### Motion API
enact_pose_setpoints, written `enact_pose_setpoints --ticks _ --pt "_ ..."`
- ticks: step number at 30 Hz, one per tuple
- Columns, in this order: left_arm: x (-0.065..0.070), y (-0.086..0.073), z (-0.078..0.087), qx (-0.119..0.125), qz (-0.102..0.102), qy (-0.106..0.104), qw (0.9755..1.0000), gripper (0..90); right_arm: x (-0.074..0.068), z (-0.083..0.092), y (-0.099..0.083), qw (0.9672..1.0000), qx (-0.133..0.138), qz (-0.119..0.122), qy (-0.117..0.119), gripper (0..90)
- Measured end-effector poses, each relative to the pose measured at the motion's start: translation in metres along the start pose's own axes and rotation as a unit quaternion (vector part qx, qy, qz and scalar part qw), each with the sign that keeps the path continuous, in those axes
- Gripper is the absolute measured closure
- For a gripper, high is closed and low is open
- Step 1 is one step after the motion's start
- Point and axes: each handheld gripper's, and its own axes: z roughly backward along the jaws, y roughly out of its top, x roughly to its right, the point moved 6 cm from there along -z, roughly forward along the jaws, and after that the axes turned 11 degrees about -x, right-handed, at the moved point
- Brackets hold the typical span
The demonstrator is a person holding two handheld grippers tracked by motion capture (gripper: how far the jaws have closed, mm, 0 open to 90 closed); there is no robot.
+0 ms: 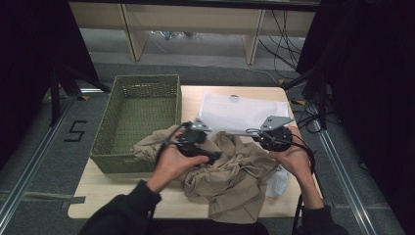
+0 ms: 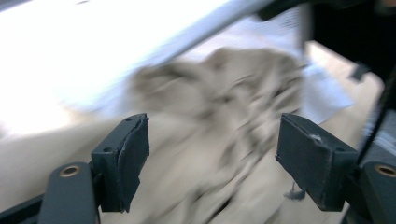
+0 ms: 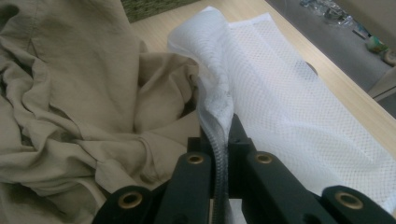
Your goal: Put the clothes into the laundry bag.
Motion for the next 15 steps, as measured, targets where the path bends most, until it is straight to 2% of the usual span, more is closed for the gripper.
enact_pose_setpoints --ticks 1,2,3,4,5,7,8,9,10,11,13,14,15 --pt "-0.013 -0.007 0.006 -0.011 0.006 0.019 0.9997 25.0 -0.001 -0.001 0.0 1.0 -0.001 0.0 0.003 90.0" --pt "-0.021 -0.013 0.01 -0.018 0.013 0.029 0.9993 24.7 -0.001 -0.001 0.0 1.0 -0.002 0.0 0.003 90.0" --pt "-0.043 -0.027 0.017 -0.027 0.029 0.058 0.9975 24.7 -0.002 -0.002 -0.001 1.0 -0.005 -0.006 0.003 90.0" --pt "-0.043 -0.027 0.017 -0.027 0.029 0.058 0.9975 24.3 -0.002 -0.002 -0.001 1.0 -0.005 -0.006 0.003 90.0" --pt "-0.064 -0.04 0.02 -0.047 0.034 0.082 0.9949 23.0 -0.002 -0.003 0.0 1.0 -0.003 -0.005 0.006 90.0" --pt "-0.069 -0.044 0.02 -0.054 0.034 0.084 0.9945 21.4 -0.001 -0.003 0.0 1.0 -0.002 0.001 0.004 90.0" --pt "-0.076 -0.05 0.016 -0.06 0.034 0.079 0.9945 19.8 -0.002 -0.004 0.0 1.0 -0.003 0.002 0.005 90.0" --pt "-0.08 -0.057 0.007 -0.07 0.044 0.055 0.995 24.2 -0.003 -0.004 0.0 1.0 -0.004 0.002 0.006 90.0" --pt "-0.08 -0.057 0.007 -0.07 0.044 0.055 0.995 31.9 -0.003 -0.004 0.0 1.0 -0.004 0.002 0.006 90.0" --pt "-0.081 -0.06 0.001 -0.067 0.048 0.039 0.9958 31.9 -0.002 -0.005 0.0 1.0 -0.004 0.005 0.005 90.0" --pt "-0.08 -0.061 -0.003 -0.051 0.056 0.0 0.9971 56.2 -0.003 -0.005 0.0 1.0 -0.006 -0.003 0.007 90.0" --pt "-0.079 -0.061 -0.004 -0.041 0.057 -0.011 0.9974 58.8 -0.003 -0.005 -0.001 0.9999 -0.006 -0.004 0.007 90.0" --pt "-0.079 -0.061 -0.004 -0.041 0.06 -0.009 0.9974 58.8 -0.003 -0.005 -0.001 0.9999 -0.006 -0.004 0.007 90.0"
